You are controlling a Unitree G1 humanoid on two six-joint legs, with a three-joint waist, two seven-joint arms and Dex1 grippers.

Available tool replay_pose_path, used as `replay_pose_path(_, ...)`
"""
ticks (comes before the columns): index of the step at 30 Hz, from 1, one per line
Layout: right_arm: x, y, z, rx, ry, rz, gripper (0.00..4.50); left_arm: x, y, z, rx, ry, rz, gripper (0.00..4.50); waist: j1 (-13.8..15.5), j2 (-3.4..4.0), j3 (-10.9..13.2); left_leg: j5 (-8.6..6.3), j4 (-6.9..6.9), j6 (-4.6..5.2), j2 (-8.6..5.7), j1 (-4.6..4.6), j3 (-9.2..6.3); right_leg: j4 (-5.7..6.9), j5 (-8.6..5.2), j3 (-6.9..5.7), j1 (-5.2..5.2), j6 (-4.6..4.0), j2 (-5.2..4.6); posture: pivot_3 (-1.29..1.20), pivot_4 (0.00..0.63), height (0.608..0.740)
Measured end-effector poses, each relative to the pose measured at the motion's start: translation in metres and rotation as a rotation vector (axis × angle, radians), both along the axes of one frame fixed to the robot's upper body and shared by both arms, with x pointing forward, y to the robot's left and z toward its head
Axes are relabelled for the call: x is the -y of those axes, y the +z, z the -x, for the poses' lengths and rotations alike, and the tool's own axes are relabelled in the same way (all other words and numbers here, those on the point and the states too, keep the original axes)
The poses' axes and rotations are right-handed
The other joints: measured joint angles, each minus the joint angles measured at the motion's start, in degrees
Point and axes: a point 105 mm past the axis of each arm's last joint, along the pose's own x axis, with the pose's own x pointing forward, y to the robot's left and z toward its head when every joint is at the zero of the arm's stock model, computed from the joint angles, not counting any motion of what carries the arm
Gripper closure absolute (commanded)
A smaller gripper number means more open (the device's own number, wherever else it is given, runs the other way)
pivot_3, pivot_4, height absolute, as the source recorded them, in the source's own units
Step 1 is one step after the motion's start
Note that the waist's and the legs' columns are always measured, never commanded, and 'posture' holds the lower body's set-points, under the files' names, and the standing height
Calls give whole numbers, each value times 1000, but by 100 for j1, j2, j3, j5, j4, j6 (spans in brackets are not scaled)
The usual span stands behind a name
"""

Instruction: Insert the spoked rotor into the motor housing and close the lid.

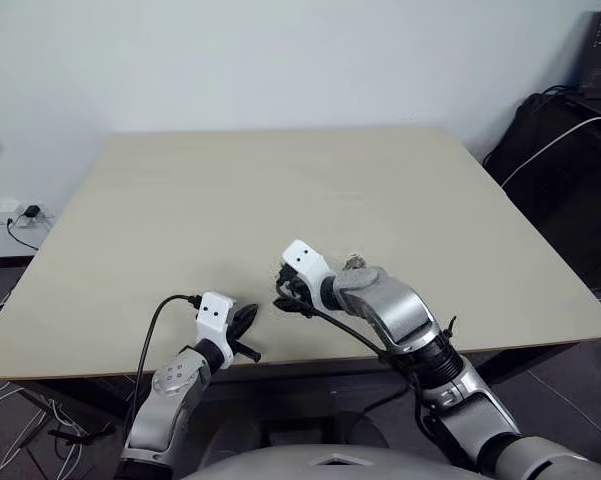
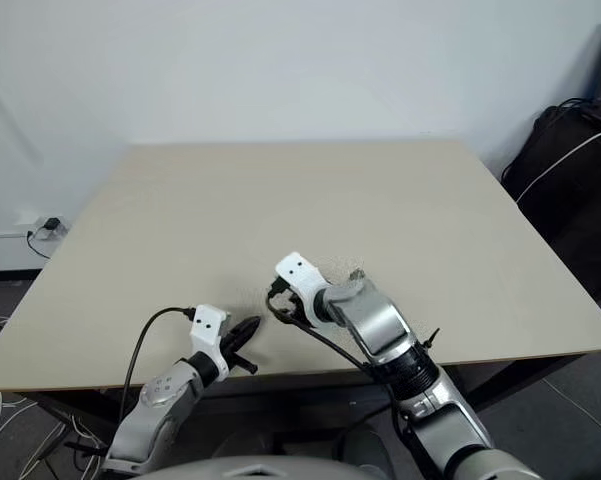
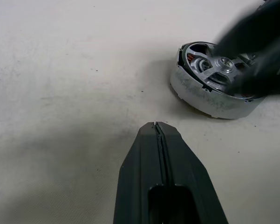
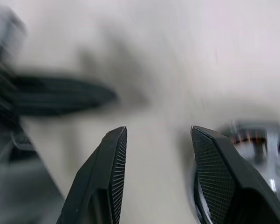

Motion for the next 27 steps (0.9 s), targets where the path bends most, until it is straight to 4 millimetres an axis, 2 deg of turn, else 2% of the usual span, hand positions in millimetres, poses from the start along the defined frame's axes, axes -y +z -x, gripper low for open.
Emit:
replay_pose_path(3,-15,36,-7,135,-4,-124,2157,0,1,-1,3,-2,0,4500,-1,2,1,1,-1,-2,0,1,-7,0,0,-8,2,4,5,0,0,740)
replay_pose_path(6,-13,67,-23,329,-76,-169,2781,1,1,-1,4,-5,0,4500,6,2,1,1,-1,-3,-7,1,-12,0,-1,-16,6,7,12,0,0,740)
replay_pose_path(8,3,76,-37,443,-170,-127,3404,1,1,-1,3,-6,0,4500,17,1,1,-2,0,-6,-15,1,-11,-2,-2,-15,8,7,8,0,0,740)
replay_pose_path(11,51,85,-62,605,-354,17,4434,1,0,0,-1,-6,-2,4500,28,2,2,-6,0,-11,-23,-1,-8,-4,-4,-10,6,3,2,0,0,740)
replay_pose_path(13,84,88,-70,667,-453,116,4474,1,-1,0,-6,-7,-3,4500,19,3,2,0,-3,-2,-17,-3,-7,-4,-5,-8,6,1,3,0,0,740)
replay_pose_path(15,117,79,-72,679,-520,242,4474,2,-1,1,-8,-13,-1,4500,24,2,2,2,-7,-1,-10,-5,-8,-4,-10,-9,12,-7,3,0,0,740)
replay_pose_path(18,161,50,-66,583,-588,411,4474,2,-1,1,-10,-14,-3,4500,33,6,3,4,-7,-1,-5,-16,-5,-1,-22,-7,15,-28,-1,0,0,740)
replay_pose_path(21,185,22,-46,450,-523,525,4474,3,0,1,-8,-21,-3,4500,29,8,4,4,-7,3,-2,-16,-5,-2,-25,-9,17,-30,5,0,0,740)
replay_pose_path(22,188,12,-34,392,-465,541,4474,4,1,0,-6,-26,-3,4500,31,8,6,4,-7,6,-3,-15,-6,-4,-29,-12,19,-26,13,0,0,740)
replay_pose_path(24,181,-3,-16,295,-368,508,4474,4,2,-1,-3,-31,-7,4500,6,7,8,5,-6,7,-1,-12,-5,-3,-44,-11,22,1,13,0,0,740)
replay_pose_path(27,153,-11,7,205,-228,379,4474,7,6,-4,12,-50,-3,4500,-2,1,15,6,-1,9,1,-4,-4,-1,-48,-12,32,14,19,0,0,740)
